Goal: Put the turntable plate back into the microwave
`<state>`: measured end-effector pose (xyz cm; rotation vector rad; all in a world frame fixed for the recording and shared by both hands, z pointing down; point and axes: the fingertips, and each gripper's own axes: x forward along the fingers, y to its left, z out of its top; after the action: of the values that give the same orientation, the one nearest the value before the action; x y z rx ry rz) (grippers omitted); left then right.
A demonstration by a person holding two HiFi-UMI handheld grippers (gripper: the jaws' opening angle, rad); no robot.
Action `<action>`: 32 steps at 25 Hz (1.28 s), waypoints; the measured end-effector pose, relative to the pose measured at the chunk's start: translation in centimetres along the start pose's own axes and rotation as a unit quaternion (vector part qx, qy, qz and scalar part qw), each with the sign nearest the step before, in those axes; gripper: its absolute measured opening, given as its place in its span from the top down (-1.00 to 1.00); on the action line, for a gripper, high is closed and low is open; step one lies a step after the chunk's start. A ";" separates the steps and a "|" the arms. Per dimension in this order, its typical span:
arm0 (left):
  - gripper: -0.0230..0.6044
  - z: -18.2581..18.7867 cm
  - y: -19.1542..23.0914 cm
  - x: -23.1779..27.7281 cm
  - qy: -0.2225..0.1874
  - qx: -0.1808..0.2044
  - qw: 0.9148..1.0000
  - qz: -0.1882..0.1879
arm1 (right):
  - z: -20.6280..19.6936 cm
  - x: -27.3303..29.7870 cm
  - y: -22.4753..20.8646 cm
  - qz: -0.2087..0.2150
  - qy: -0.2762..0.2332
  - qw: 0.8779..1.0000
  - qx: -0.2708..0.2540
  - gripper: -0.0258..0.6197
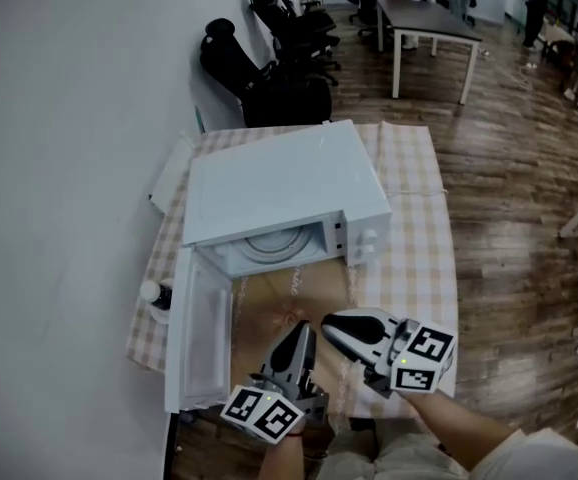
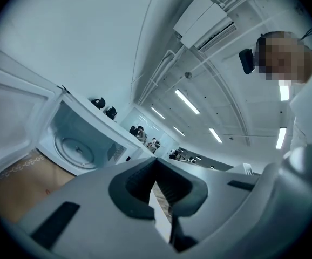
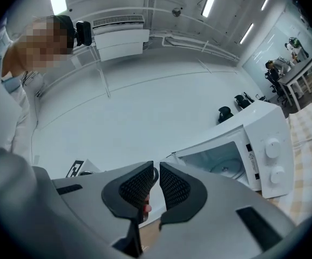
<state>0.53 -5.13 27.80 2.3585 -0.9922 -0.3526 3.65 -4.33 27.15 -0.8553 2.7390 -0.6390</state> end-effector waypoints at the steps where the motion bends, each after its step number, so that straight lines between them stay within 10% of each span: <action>1: 0.93 0.3 -0.5 -0.1 -0.001 0.004 1.000 -0.002 | 0.3 -0.2 0.3 0.001 -0.001 1.000 -0.004 0.74; 32: 0.93 3.3 -10.6 -4.0 0.014 0.174 0.982 -0.069 | 5.9 -5.0 9.2 0.030 -0.017 0.983 -0.182 0.74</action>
<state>2.40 2.56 19.05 2.7471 -0.9421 -0.2089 5.03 3.34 18.03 -0.8388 2.8817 -0.1080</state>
